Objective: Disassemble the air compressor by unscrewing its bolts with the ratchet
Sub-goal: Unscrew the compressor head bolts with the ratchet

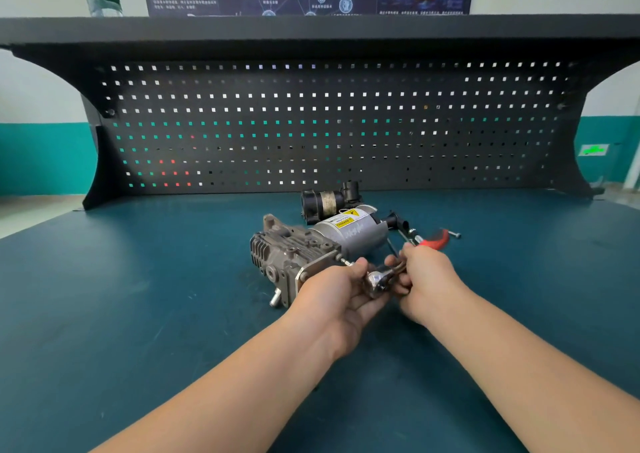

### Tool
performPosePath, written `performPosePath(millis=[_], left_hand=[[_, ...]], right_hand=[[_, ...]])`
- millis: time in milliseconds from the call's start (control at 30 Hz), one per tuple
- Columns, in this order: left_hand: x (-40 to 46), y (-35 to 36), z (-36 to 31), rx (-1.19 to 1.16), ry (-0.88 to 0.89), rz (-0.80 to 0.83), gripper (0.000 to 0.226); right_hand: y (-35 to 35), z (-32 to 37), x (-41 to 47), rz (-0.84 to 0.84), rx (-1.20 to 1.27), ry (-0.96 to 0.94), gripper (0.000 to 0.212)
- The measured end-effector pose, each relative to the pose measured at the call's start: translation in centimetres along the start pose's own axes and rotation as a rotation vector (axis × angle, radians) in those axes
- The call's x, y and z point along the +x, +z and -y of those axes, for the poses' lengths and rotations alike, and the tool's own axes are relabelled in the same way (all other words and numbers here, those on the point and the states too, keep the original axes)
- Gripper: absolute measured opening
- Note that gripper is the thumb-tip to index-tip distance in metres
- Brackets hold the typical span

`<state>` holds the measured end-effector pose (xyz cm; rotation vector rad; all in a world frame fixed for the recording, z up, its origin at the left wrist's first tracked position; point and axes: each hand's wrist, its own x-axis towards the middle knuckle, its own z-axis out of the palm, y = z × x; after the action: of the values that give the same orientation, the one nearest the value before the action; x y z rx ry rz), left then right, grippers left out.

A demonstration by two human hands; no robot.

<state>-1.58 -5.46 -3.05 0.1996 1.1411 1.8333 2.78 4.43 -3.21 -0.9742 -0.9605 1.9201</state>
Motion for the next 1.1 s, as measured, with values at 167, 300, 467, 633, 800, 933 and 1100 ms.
performPosePath(millis=[167, 300, 467, 633, 800, 933, 1100], left_hand=[[0.1, -0.2, 0.0, 0.035, 0.005, -0.013, 0.010], [0.1, -0.3, 0.1, 0.027, 0.027, -0.027, 0.008], [-0.3, -0.2, 0.2, 0.038, 0.035, 0.013, 0.014], [-0.2, -0.4, -0.1, 0.029, 0.014, 0.015, 0.031], [0.1, -0.3, -0.1, 0.001, 0.010, 0.003, 0.019], [0.3, -0.4, -0.1, 0.017, 0.010, -0.003, 0.020], [0.5, -0.4, 0.0, 0.017, 0.011, -0.012, 0.010]], right_hand=[[0.2, -0.1, -0.2, 0.056, -0.040, -0.136, 0.024], [0.2, 0.2, -0.9, 0.107, -0.360, -0.709, 0.026], [-0.1, 0.0, -2.6, 0.356, -0.701, -1.328, 0.016], [0.2, -0.4, -3.1, 0.378, -0.793, -1.522, 0.014], [0.2, 0.1, -2.2, 0.259, -0.558, -1.094, 0.024], [0.3, 0.4, -0.9, 0.091, -0.443, -0.754, 0.029], [0.1, 0.2, 0.1, 0.007, -0.077, -0.149, 0.026]])
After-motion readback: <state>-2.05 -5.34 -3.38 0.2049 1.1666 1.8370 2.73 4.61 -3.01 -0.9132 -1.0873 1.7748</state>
